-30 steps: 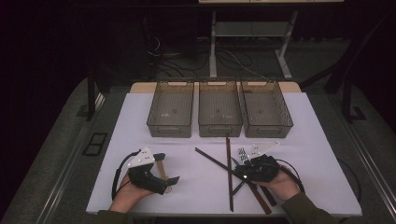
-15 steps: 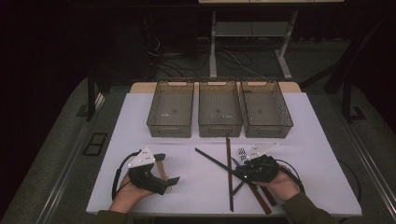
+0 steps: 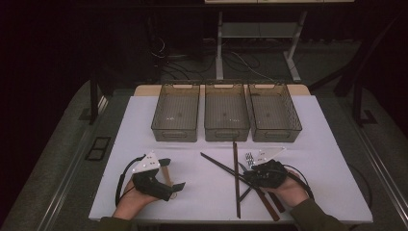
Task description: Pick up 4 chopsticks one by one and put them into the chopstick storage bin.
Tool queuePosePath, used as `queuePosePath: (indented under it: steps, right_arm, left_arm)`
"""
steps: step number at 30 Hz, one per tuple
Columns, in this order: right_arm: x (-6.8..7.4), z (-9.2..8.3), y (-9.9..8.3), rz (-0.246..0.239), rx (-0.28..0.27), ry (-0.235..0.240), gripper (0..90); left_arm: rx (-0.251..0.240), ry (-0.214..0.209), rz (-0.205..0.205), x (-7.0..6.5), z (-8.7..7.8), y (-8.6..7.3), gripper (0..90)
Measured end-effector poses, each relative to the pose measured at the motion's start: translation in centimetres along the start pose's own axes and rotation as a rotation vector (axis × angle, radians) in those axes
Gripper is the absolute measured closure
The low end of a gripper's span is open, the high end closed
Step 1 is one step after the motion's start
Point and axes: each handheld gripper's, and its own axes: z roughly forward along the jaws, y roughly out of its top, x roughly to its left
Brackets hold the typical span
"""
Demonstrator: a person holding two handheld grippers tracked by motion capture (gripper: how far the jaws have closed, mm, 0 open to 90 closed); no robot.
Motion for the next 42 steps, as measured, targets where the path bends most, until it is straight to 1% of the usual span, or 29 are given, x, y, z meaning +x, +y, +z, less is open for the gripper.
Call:
queuePosePath:
  steps: [6,16,22,31,36,39,42]
  right_arm:
    - [0.09,0.32,-0.06,-0.007,0.013,-0.002,82.8]
    - [0.23,0.62,-0.04,-0.014,0.017,0.005,84.0]
    - [0.35,0.75,0.0,-0.007,0.022,0.001,84.5]
    - [0.39,0.68,0.01,-0.005,0.022,0.001,85.4]
    - [0.34,0.51,0.05,-0.013,0.015,-0.004,85.4]
    - [0.32,0.36,0.06,-0.006,0.013,-0.009,85.5]
    - [0.26,0.2,0.08,-0.005,0.005,-0.003,85.5]
  left_arm:
    - [0.003,0.0,0.0,-0.01,0.02,0.0,0.0]
    - [0.002,0.001,0.0,-0.03,0.06,-0.01,0.0]
    - [0.002,0.002,0.0,-0.04,0.06,-0.01,0.0]
    - [-0.001,0.001,-0.001,-0.04,0.03,-0.01,0.0]
    - [0.001,0.001,0.001,-0.03,0.01,-0.01,0.0]
    - [0.001,0.0,0.003,-0.03,0.02,-0.01,0.0]
    - [0.001,0.0,0.002,-0.04,0.02,-0.01,0.0]
